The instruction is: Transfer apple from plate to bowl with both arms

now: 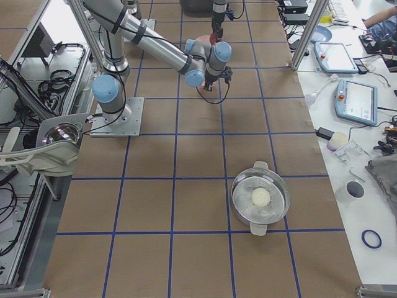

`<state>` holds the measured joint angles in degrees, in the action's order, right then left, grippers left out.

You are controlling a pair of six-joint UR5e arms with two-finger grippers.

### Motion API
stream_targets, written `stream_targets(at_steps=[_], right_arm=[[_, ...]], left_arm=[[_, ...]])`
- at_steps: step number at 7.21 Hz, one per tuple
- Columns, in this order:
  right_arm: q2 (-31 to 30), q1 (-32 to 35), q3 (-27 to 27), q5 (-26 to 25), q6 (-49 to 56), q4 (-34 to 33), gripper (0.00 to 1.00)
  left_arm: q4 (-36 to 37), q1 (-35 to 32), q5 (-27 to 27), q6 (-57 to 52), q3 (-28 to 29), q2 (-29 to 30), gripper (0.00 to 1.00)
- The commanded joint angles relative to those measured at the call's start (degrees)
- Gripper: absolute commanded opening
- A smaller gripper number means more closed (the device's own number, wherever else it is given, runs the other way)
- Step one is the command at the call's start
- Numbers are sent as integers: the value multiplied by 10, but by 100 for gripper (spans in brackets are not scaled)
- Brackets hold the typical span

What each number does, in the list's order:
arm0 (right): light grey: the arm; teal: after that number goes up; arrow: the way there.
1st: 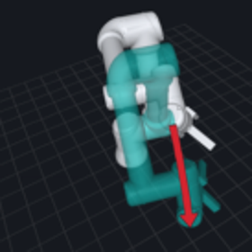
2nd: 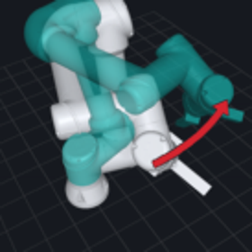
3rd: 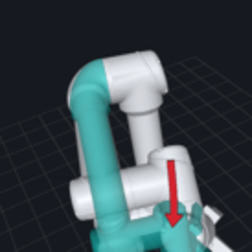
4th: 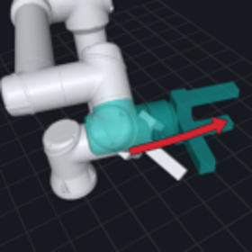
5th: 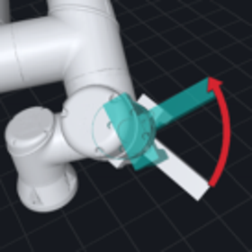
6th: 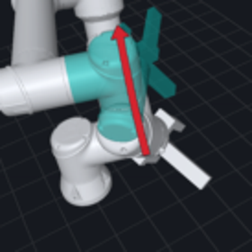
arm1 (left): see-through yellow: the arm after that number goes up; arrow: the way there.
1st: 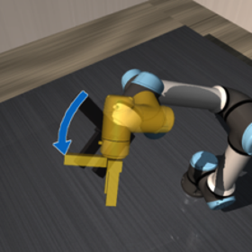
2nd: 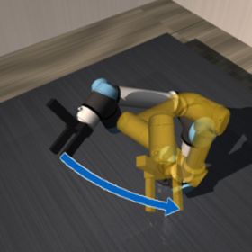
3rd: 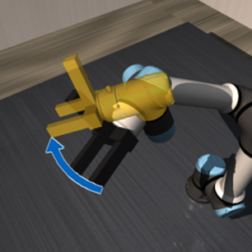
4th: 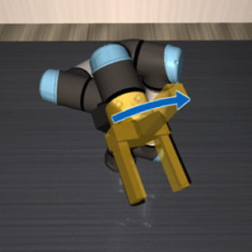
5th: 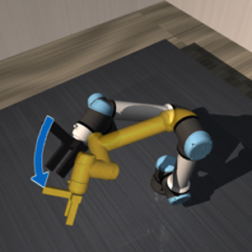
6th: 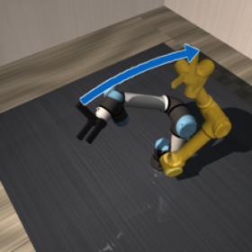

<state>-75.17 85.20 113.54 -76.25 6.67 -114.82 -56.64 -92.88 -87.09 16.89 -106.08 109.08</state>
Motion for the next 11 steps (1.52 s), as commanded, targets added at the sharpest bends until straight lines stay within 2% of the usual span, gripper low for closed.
stream_targets(at_steps=[1,2,3,4,5,6,7,9,11], right_arm=[[10,32,-1,4,-52,-2,0],[11,43,-1,3,-59,-6,0],[13,43,-1,-6,-61,-8,0],[13,42,1,-6,-64,-8,0],[13,42,1,-6,-62,-7,5],[12,42,2,-7,-61,-8,82],[6,42,-2,-8,-65,-8,100],[-9,41,-13,-49,-66,-1,100],[-45,33,-80,-110,-64,60,100]], left_arm=[[-28,-3,-34,-22,3,-34,29],[-29,-12,-30,-42,3,-41,29],[-35,-17,6,-66,15,-56,29],[-70,-24,23,-66,40,-64,29],[-95,-40,22,-66,66,-64,28],[-107,-48,19,-66,79,-59,27],[-106,-49,19,-66,80,-59,26],[-106,-67,24,-57,80,-59,25],[-98,-123,27,8,82,-58,23]])
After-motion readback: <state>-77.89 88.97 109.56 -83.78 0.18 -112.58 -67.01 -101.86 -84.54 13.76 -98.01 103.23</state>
